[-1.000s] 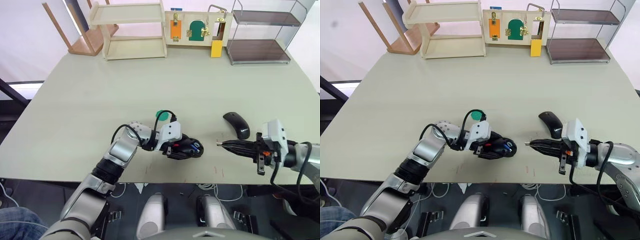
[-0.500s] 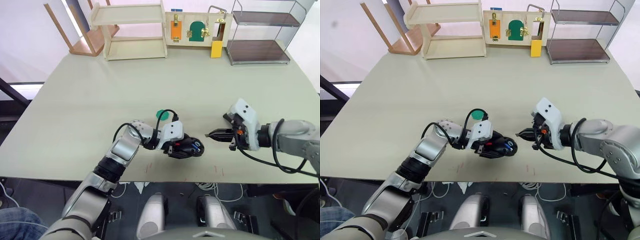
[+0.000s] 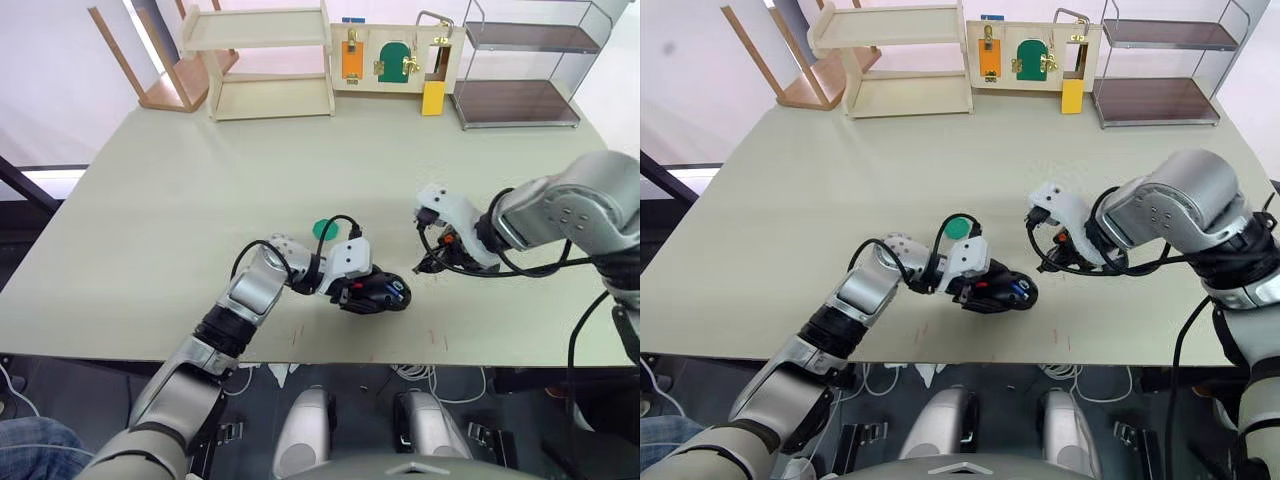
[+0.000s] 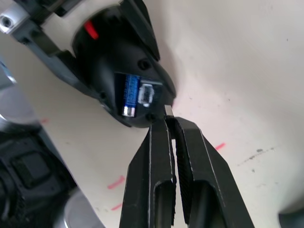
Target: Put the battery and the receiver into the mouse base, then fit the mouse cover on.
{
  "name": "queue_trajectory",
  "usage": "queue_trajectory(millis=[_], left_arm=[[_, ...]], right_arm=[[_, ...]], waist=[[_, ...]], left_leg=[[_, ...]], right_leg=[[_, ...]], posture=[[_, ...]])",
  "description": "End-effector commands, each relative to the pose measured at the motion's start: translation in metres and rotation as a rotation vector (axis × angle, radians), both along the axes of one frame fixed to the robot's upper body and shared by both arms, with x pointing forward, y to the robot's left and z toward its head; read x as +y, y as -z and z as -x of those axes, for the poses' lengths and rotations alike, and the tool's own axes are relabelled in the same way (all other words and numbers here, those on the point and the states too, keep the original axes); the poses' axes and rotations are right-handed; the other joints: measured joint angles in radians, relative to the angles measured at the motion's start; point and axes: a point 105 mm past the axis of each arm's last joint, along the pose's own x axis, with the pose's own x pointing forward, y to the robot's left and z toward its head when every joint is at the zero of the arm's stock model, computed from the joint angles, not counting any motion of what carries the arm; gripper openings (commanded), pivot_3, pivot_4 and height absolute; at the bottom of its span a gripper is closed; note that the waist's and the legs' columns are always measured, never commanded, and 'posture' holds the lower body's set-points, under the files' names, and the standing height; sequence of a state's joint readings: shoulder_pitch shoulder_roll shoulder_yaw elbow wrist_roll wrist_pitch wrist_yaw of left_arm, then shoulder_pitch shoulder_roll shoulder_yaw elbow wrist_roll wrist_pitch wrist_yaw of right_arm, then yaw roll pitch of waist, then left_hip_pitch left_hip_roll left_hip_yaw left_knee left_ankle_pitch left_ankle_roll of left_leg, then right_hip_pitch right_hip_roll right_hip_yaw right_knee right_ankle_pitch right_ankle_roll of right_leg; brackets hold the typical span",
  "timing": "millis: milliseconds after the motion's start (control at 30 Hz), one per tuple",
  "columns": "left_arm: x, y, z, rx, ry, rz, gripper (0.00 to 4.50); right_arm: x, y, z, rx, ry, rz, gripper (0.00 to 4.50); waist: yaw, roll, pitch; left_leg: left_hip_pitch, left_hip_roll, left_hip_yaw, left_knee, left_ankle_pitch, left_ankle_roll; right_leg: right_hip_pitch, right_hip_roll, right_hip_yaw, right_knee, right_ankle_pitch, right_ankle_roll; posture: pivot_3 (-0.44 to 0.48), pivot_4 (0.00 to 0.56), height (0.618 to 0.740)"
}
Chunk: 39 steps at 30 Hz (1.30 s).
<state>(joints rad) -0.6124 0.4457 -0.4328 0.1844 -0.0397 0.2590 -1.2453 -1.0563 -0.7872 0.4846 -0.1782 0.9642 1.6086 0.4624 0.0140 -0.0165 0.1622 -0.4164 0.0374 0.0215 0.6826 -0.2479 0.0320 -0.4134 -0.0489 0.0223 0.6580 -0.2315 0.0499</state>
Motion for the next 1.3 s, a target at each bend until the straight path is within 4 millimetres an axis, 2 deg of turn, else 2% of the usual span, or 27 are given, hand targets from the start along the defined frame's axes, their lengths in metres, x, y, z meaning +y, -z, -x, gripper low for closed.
queue_trajectory(millis=[33, 267, 433, 633, 800, 967, 1300], left_arm=[[-0.001, 0.007, -0.005, 0.011, -0.030, -0.030, 2.98], [-0.004, 0.008, -0.007, 0.013, -0.050, -0.029, 2.98], [-0.007, 0.006, -0.010, 0.010, -0.053, -0.026, 2.98], [-0.010, 0.007, -0.010, 0.015, -0.049, -0.028, 2.98], [-0.009, 0.007, -0.010, 0.016, -0.045, -0.038, 2.98], [-0.011, 0.007, -0.010, 0.016, -0.038, -0.048, 2.98], [-0.010, 0.009, -0.006, 0.026, -0.051, -0.057, 2.98]], right_arm=[[0.004, -0.003, -0.002, 0.040, -0.008, 0.034, 0.00], [0.013, -0.008, -0.013, 0.099, 0.029, 0.063, 0.00], [0.023, -0.013, -0.011, 0.190, 0.043, 0.063, 0.00], [0.024, -0.006, -0.006, 0.221, 0.048, 0.122, 0.00], [0.023, -0.005, -0.007, 0.215, 0.074, 0.145, 0.00], [0.024, -0.006, -0.020, 0.167, 0.141, 0.162, 0.00], [0.025, -0.004, -0.019, 0.162, 0.160, 0.184, 0.00]], waist=[[0.000, 0.000, 0.000], [0.000, 0.001, 0.000], [-0.001, 0.001, 0.000], [-0.001, 0.001, 0.000], [-0.001, 0.001, 0.000], [-0.003, 0.001, 0.000], [-0.004, 0.001, 0.001]], left_leg=[[0.000, 0.000, 0.000, 0.000, 0.000, 0.000], [0.000, 0.000, -0.001, 0.000, 0.000, 0.000], [-0.001, 0.000, -0.001, 0.000, 0.000, 0.000], [-0.001, 0.001, -0.002, 0.000, 0.000, 0.000], [-0.001, 0.001, -0.002, 0.000, 0.000, 0.000], [-0.001, 0.001, -0.002, 0.000, 0.000, 0.000], [-0.003, 0.001, -0.003, -0.001, 0.000, 0.000]], right_leg=[[0.000, 0.000, 0.000, 0.000, 0.000, 0.000], [0.000, 0.000, 0.000, 0.000, 0.000, 0.000], [0.000, 0.000, 0.000, 0.000, 0.000, 0.000], [0.000, -0.001, 0.000, -0.001, 0.000, 0.000], [-0.001, -0.001, -0.001, -0.001, 0.000, 0.000], [-0.001, -0.001, -0.001, -0.001, 0.000, 0.000], [-0.001, -0.001, -0.002, -0.003, 0.000, 0.000]], posture=[[0.000, 0.150, 0.740], [0.000, 0.150, 0.740], [0.000, 0.150, 0.740], [0.000, 0.150, 0.740], [0.000, 0.150, 0.740], [0.000, 0.150, 0.740], [0.000, 0.150, 0.740]])
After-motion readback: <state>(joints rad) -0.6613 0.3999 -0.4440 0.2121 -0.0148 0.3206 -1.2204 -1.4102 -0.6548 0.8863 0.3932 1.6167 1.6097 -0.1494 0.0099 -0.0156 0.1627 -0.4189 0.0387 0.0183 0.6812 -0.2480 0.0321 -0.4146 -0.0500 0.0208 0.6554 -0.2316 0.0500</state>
